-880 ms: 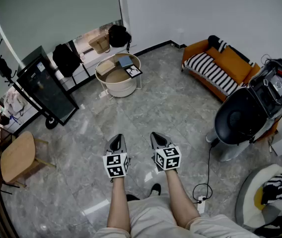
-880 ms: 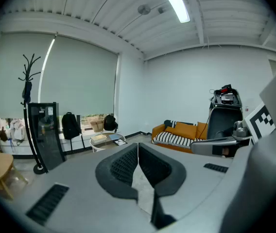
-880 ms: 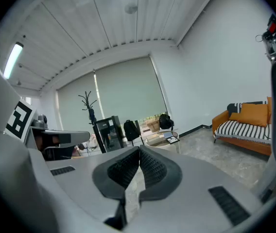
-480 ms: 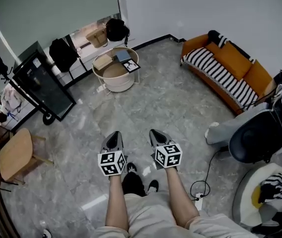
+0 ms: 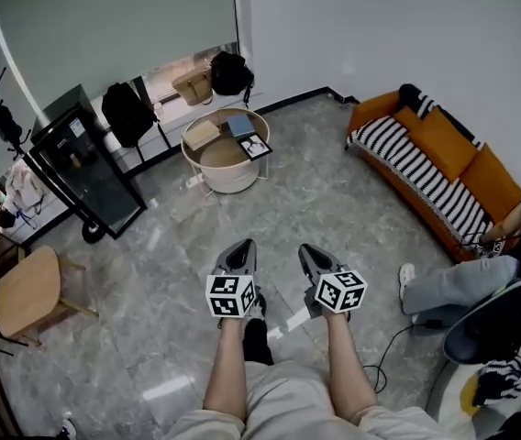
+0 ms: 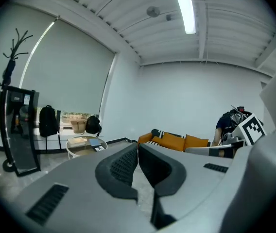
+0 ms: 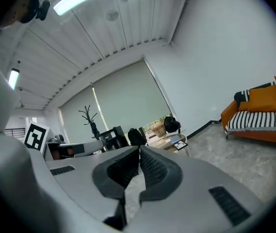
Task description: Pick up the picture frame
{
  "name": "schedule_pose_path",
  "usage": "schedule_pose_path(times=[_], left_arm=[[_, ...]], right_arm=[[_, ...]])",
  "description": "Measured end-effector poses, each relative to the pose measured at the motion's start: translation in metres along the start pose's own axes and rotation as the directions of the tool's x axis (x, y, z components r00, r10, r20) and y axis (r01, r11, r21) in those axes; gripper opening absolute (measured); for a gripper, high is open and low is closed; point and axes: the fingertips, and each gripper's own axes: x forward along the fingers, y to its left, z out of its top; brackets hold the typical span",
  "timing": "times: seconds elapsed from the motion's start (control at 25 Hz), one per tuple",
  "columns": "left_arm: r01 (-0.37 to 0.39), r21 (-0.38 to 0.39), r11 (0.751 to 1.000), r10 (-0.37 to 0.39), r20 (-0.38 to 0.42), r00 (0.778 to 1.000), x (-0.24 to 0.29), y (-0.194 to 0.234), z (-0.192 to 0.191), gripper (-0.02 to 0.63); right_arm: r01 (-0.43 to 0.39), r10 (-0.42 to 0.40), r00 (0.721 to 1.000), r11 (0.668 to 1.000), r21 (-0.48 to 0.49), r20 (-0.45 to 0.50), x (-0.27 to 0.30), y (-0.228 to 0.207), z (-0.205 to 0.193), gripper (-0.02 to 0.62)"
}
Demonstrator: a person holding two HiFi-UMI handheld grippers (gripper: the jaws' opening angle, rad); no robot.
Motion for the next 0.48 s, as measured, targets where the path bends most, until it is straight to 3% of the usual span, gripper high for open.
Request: schedule_pose_path(times=[0.12,0.28,0.48], left_arm=[[-0.004,0.019,1.000,0.004,-0.004,1.000,0.033,0.013,0.016,0.021],[-0.008,-0.034,0.999,0.008,0.004,1.000,0.070,0.039,0.028,0.021],[-0.002,-0.062,0.998,0.001,-0.009,1.000,0.119,0.076,0.033,0.021]], right_arm=[[0.010,-0.010,1.000,1.000,-0.016,-0.004,0.022,-0.017,0.016,0.035],[0.033,-0.034,0.999,0.998,-0.046,-0.027,0.056,-0.039,0.029,0.035],[0.045,-0.046,0.999,0.999,-0.016,-0.018,0.109,-0.069,0.049,0.035]])
